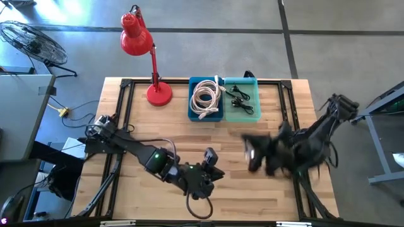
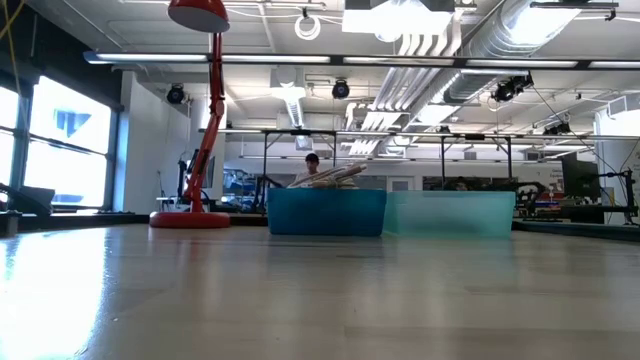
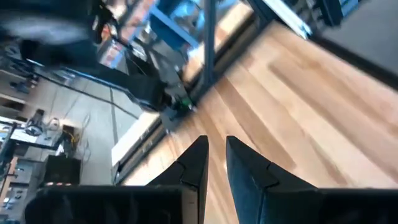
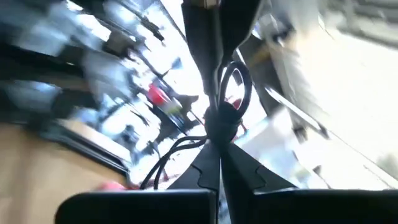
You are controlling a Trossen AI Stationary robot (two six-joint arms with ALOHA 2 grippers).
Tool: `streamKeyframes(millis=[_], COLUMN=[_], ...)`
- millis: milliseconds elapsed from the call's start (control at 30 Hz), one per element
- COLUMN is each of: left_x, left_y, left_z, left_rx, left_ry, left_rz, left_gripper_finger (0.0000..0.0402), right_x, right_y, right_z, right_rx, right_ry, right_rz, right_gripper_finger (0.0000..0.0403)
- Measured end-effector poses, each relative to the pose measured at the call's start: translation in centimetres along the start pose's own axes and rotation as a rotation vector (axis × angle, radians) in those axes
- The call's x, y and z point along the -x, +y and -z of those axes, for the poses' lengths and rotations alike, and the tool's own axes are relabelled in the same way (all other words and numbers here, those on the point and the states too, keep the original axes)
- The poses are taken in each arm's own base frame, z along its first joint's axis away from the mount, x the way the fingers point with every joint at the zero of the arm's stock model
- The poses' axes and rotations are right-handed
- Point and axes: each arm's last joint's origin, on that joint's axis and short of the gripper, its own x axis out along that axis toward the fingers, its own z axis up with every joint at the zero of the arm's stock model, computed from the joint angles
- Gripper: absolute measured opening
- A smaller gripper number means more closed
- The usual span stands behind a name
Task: Pick & Place USB Port
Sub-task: Put the black charger cable into the green bin
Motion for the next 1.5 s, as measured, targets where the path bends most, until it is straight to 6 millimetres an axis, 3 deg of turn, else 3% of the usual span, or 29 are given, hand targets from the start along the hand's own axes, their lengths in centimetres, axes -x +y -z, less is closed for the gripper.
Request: streamKeyframes(millis=[200, 367, 567, 700, 933, 1200, 1500], left_x=[1.7, 3.9, 6.5, 7.5, 7.8, 7.3, 7.5], left_y=[-0.1, 2.0, 4.7, 6.2, 8.0, 9.8, 11.3], left_z=[1.3, 2.7, 5.0, 6.9, 9.7, 11.8, 14.1], left_rx=[-0.052, -0.12, -0.093, -0.06, -0.019, 0.026, 0.042], left_ry=[0.217, 0.381, 0.487, 0.581, 0.73, 0.816, 0.936], left_rz=[-0.11, -0.28, -0.28, -0.276, -0.248, -0.201, -0.167], left_gripper_finger=[0.0051, 0.0051, 0.0051, 0.0051, 0.0051, 0.0051, 0.0051], right_x=[-4.7, -7.6, -10.3, -11.7, -13.4, -14.5, -14.5], right_y=[-4.8, -6.4, -8.0, -8.8, -9.1, -7.4, -5.4], right_z=[4.1, 8.9, 15.6, 19.8, 26.0, 32.5, 36.3], right_rx=[-0.047, -0.041, -0.211, -0.275, -0.461, -0.582, -0.711], right_ry=[0.196, 0.357, 0.439, 0.582, 0.768, 1.067, 1.24], right_rz=[0.172, 0.247, 0.169, 0.175, 0.077, 0.026, -0.179], right_gripper_finger=[0.0, 0.0, 0.0, 0.0, 0.0, 0.0, 0.0])
